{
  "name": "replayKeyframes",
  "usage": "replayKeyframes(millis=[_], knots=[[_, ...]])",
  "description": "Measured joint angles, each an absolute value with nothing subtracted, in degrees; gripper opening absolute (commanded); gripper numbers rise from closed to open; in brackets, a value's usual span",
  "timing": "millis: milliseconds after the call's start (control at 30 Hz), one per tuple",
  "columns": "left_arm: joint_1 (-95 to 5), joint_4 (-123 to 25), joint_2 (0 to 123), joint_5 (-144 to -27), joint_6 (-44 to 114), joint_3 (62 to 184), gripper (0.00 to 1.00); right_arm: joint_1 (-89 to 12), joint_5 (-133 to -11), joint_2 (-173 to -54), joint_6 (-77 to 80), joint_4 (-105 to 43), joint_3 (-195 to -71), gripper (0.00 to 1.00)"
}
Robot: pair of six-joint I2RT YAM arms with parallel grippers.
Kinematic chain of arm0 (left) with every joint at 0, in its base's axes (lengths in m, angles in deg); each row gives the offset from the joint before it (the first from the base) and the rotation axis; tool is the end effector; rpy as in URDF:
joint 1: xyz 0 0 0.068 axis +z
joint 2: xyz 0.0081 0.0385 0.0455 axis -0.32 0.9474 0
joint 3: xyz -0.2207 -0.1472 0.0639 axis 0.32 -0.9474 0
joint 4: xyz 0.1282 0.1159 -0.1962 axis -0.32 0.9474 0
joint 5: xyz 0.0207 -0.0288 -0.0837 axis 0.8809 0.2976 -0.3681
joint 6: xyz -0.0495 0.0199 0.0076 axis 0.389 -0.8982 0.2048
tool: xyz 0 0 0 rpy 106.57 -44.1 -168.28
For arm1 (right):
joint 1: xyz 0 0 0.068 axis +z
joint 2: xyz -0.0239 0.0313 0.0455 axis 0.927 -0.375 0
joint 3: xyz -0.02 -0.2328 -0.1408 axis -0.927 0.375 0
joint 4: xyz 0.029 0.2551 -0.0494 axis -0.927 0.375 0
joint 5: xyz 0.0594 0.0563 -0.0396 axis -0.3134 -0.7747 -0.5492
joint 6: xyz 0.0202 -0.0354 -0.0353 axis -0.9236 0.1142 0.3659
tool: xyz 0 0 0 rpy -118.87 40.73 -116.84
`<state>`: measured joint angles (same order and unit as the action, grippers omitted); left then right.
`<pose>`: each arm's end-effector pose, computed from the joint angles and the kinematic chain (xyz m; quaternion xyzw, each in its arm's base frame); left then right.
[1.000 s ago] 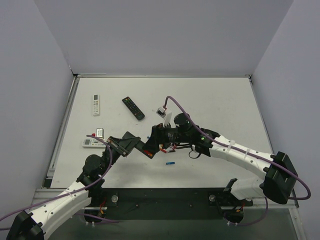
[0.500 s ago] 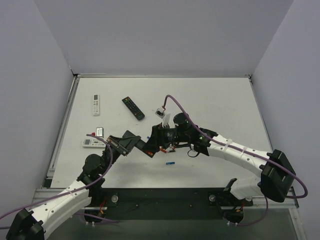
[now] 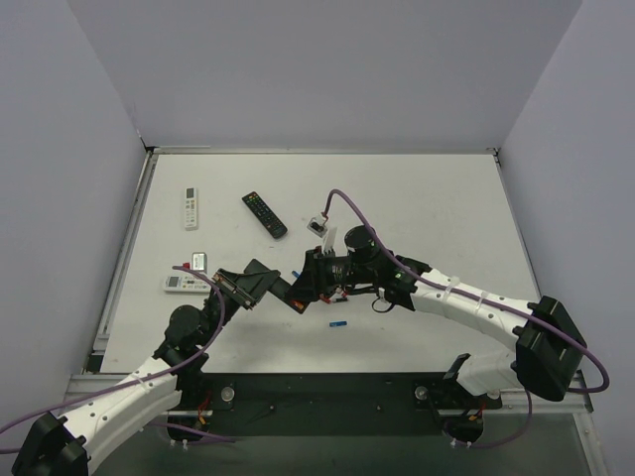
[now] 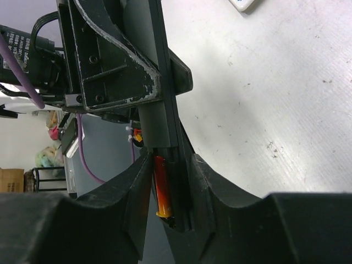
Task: Load the batteries into the remote control
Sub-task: Load the battery into the remote control.
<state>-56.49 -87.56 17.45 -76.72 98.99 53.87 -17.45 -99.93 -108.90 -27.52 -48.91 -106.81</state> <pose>0.1153 -0.0892 0.2110 -0.2073 0.5914 -0.6504 0.4292 0.1783 0.2494 0.2944 -0.2896 0.6968 0.5911 0.2850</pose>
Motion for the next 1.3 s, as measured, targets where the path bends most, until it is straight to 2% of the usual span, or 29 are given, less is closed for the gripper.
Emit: replayKeyframes(millis=[267,333,567,700,900,1300], knots=[[-56.49,-87.65,17.87,-76.85,98.81,53.87,0.00,-17.80,-100.87,-108.90,-27.59,-50.73,-105.43,0.26],[-56.49,-87.65,17.87,-76.87,98.75,53.87,0.00,-17.80,-100.92,-108.90,-27.57,-50.88,-105.30,0.29],[-56.51,-86.71,16.82,-76.96,97.37,53.87,0.00,-17.83,-100.15,-108.88,-26.08,-48.63,-105.45,0.59],[-56.49,-84.05,14.89,-76.43,95.95,53.84,0.00,-18.09,-98.40,-108.75,-23.18,-43.30,-107.99,0.62],[-56.49,-75.59,10.83,-74.21,93.39,53.54,0.00,-19.01,-93.36,-106.06,-17.40,-35.65,-111.42,0.59],[-56.49,-63.91,9.80,-71.10,92.04,53.14,0.00,-20.76,-80.55,-107.50,-8.47,-23.62,-111.35,0.35]])
